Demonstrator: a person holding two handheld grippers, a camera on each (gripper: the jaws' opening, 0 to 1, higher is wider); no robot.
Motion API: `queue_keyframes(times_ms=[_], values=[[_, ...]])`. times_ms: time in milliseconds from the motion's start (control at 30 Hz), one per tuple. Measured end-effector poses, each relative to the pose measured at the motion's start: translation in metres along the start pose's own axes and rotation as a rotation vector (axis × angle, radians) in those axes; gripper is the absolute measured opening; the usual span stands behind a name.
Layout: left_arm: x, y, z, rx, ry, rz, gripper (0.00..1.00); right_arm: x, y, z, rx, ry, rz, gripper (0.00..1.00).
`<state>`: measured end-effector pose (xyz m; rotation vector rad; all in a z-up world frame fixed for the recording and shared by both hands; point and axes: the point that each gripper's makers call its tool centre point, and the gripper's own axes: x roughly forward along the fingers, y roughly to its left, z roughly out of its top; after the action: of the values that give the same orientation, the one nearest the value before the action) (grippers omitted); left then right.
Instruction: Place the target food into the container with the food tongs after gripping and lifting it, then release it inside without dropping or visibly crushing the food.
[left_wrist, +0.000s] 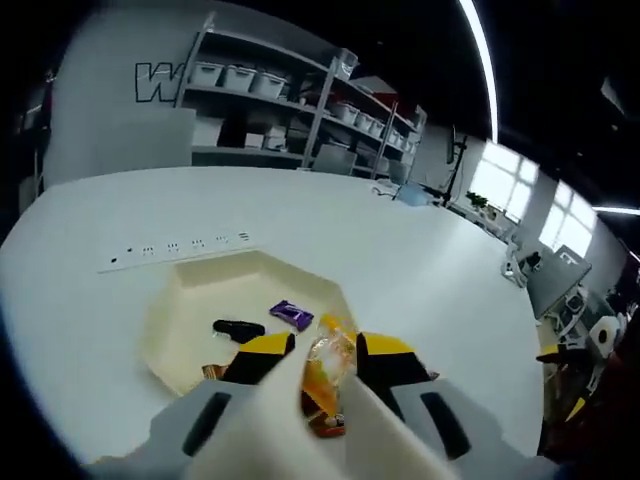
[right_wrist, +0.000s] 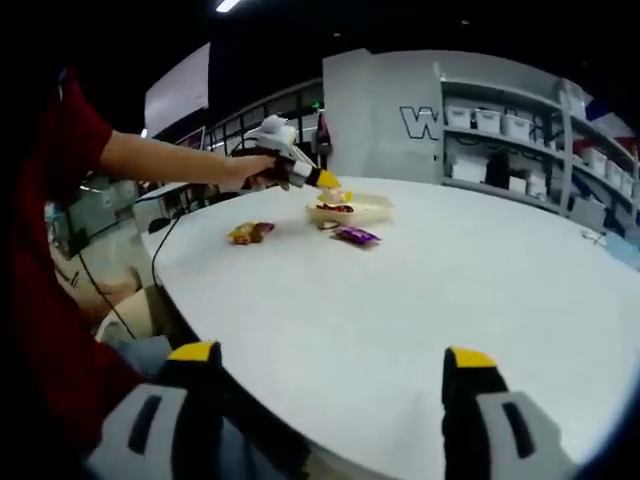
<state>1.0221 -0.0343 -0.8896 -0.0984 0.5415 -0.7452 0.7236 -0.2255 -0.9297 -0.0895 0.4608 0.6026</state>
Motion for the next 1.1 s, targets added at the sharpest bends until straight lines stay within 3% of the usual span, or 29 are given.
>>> queue_keyframes(times_ms=[233,500,933,967,1100], values=[[0.007,0.007,-0.002,0.033,0.000,0.024,0.22,-0.001,-0.005,-0.003,0.007,0.009,-0.010,0.90],[0.012,0.019,0.008,0.034,-0.027,0.057,0.23,0.001,-0.006,-0.002,0.005,0.012,-0.012,0.90],[0.014,0.012,0.031,0.097,-0.092,0.047,0.27,0.002,-0.003,-0.001,-0.004,0.017,-0.009,0.90],[0.012,0.012,0.037,0.146,-0.121,0.054,0.27,0.002,-0.002,-0.001,-0.007,0.018,-0.009,0.90],[0.006,0.008,0.039,0.134,-0.113,0.040,0.27,0.003,0.000,-0.001,-0.011,0.022,-0.003,0.89]])
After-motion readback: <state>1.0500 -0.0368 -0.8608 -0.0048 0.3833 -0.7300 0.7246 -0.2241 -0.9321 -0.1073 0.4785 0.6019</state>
